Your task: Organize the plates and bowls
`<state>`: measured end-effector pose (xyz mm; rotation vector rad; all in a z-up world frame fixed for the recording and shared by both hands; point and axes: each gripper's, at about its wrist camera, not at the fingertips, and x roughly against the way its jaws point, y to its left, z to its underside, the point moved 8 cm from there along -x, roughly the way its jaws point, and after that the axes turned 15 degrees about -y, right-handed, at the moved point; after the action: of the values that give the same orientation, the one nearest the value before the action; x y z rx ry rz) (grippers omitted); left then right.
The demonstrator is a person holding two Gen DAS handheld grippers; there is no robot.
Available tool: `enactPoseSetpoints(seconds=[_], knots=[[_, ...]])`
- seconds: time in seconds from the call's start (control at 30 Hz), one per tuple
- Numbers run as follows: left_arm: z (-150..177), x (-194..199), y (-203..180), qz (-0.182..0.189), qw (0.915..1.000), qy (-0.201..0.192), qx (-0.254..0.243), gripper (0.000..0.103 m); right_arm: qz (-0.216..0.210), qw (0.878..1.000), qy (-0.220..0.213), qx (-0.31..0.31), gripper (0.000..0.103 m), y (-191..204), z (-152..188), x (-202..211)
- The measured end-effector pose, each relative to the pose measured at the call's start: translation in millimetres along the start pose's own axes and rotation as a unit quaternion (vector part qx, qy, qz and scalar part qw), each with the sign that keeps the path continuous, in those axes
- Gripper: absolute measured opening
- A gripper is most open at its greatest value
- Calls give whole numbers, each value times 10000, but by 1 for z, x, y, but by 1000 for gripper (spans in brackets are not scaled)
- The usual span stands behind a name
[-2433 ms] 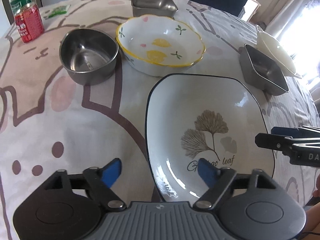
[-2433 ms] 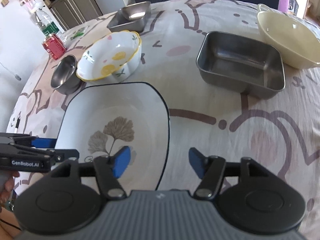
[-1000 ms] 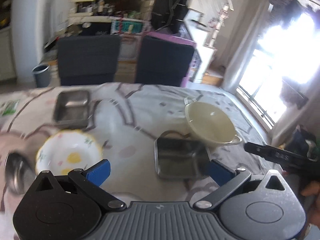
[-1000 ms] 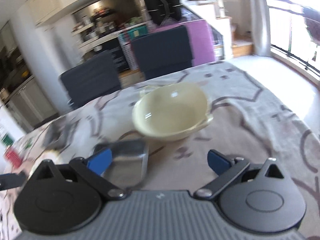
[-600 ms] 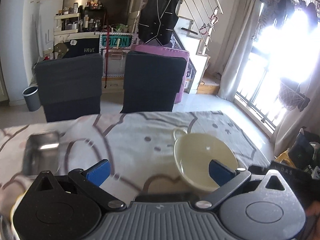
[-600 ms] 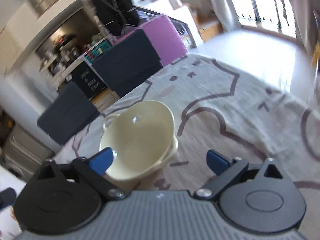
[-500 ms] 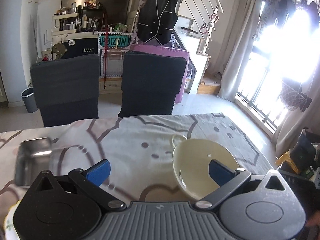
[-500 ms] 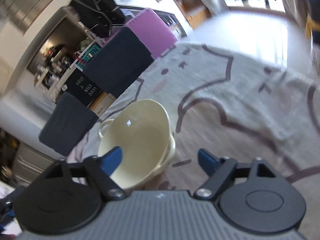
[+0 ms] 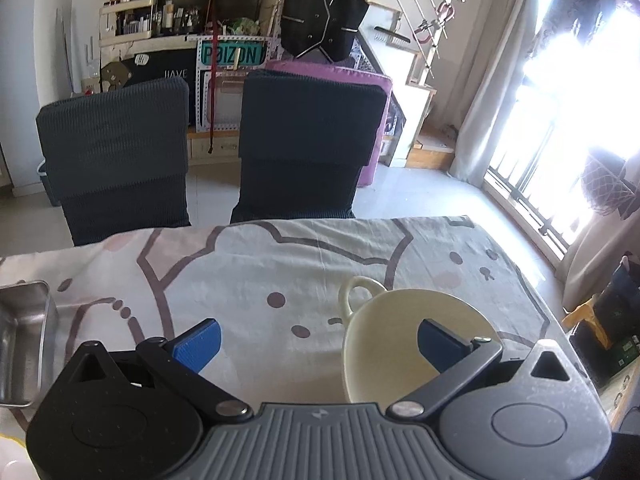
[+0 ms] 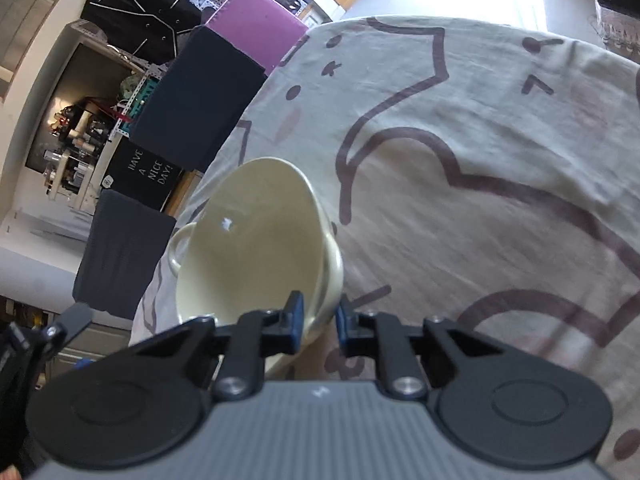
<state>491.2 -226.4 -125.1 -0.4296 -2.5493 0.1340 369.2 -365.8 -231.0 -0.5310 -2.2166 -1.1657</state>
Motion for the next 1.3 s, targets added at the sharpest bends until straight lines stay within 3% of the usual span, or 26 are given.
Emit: enactPoseSetpoints(seconds=[0.13, 0.27, 0.47, 0.6, 0.97, 1.1, 1.3], knots=[[1, -4, -6, 393, 9992, 101, 62, 101, 9, 9999, 55, 85, 19, 2, -1, 4], [2, -8, -4, 279, 9994, 194, 103, 85, 198, 9994, -200, 178, 17, -8, -19, 8], [6, -17, -4, 564, 9971, 351, 381, 69, 439, 9970, -605, 217, 16, -28, -47, 12], [13, -29, -10, 708, 9950, 485, 507, 57, 399, 9968, -585, 375, 17, -28, -49, 12], [40, -71, -29, 746, 9916, 946, 470, 48, 374, 9962, -534, 580, 19, -26, -49, 14], [46, -82, -30, 825, 9892, 1031, 635, 30, 375, 9939, -548, 884, 23, -21, -48, 13], [49, -77, -31, 912, 9904, 887, 538, 29, 335, 9933, -593, 930, 26, -24, -50, 12]])
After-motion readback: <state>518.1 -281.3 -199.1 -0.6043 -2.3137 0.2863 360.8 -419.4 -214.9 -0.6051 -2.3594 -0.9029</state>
